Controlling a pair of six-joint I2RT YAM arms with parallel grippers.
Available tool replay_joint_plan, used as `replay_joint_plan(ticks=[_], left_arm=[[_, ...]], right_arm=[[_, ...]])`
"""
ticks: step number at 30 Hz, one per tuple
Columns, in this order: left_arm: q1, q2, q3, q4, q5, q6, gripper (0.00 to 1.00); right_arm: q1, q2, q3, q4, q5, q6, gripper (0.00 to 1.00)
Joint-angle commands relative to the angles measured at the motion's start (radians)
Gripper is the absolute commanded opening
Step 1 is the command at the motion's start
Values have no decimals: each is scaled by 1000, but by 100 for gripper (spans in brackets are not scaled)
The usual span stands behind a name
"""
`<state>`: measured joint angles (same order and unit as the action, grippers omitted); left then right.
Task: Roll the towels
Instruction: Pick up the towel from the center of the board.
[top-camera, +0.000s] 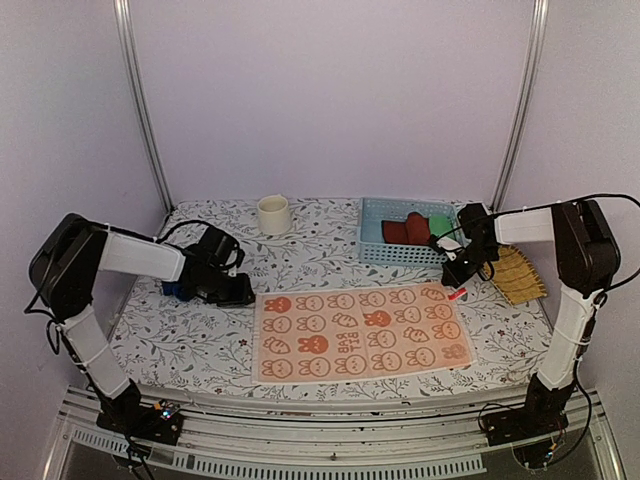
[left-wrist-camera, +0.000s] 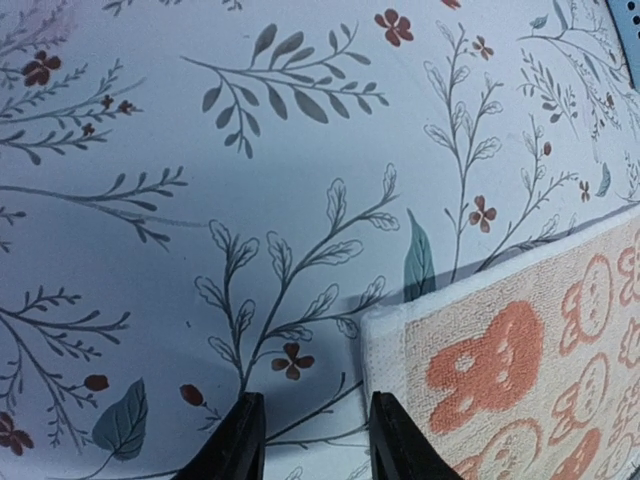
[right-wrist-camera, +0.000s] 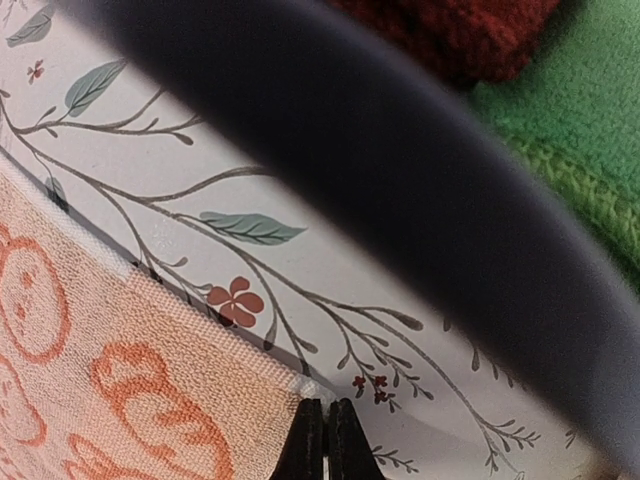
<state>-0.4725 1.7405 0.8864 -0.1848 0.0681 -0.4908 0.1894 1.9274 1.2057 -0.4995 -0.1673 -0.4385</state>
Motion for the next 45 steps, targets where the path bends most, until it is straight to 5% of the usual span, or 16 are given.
replay_joint_plan(ticks=[1,35,45], left_arm=[[8,46,71,-9,31,50,38],[-77,201,224,-213,-32,193,21],[-79,196,216,-181,-25,195,0]], right_arm=[[0,34,16,6,-3,-5,3],[1,64,26,-4,-5,-12,2],[1,70,28,-4,-11,-10,3]])
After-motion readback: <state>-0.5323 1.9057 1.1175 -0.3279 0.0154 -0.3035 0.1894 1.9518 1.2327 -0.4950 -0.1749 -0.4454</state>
